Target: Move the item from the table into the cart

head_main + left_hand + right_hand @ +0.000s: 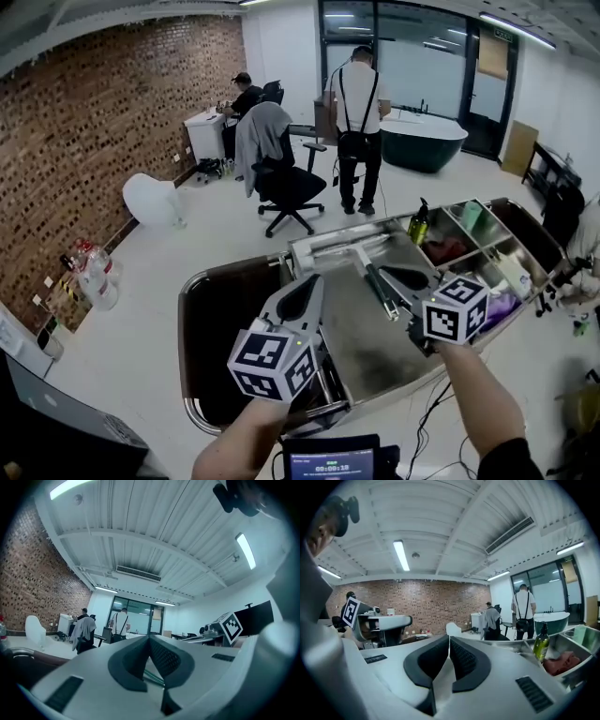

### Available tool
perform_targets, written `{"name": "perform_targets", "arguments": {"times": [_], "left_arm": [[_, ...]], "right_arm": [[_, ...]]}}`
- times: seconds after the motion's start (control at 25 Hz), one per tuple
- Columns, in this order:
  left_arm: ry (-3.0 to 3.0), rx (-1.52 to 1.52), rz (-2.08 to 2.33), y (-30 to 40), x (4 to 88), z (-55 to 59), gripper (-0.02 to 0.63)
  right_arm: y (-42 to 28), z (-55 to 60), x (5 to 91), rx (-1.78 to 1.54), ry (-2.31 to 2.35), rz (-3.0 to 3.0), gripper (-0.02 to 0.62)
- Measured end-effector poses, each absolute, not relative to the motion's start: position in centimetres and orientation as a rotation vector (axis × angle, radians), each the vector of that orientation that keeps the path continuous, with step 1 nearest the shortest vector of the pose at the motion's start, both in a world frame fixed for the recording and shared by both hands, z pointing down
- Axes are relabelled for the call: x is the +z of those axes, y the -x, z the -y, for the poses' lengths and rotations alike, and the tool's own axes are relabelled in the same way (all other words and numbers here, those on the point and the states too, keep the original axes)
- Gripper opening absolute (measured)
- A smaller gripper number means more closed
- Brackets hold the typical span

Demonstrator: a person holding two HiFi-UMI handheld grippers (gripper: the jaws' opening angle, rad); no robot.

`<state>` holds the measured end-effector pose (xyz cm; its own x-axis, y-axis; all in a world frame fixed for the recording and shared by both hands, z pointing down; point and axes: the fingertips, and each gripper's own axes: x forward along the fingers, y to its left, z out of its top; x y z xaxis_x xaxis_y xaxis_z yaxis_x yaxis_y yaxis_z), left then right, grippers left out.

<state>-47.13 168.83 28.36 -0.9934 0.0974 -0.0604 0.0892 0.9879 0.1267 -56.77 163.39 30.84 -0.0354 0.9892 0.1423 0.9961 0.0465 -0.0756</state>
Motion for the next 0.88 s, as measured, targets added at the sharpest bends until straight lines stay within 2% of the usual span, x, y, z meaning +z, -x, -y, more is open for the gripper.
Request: {"name": "perform_targets", "arguments": {"times": [0.2,0.4,0.6,0.72,0.88], "left_arm": [[-0.149,0.117,-3.045,47.1,28.6,-158.8,0.0],[-0.386,0.142,-2.938,41.9,27.8,-156.0,0.0],[-0.507,0.136,-2.93,44.2,30.0,-144.5,0.0],[-0.549,0.087,-2.938,43.8,30.9,-140.6,0.0],[-0.645,0.006,-2.966,39.9,32.3,-139.1,0.0]], "right_arm": [[57.1,-150.8,29.9,0.02,2.144,2.216,0.0],[53.8,-145.1,29.1,0.06,2.246,2.218,0.0],[56.3,-133.7,29.9,0.078,2.38,2.155,0.0],[56.2,-131.0,31.1,0.109,2.413,2.122,0.0],[54.0,-129.1,32.3,0.187,2.418,2.08,0.0]]}}
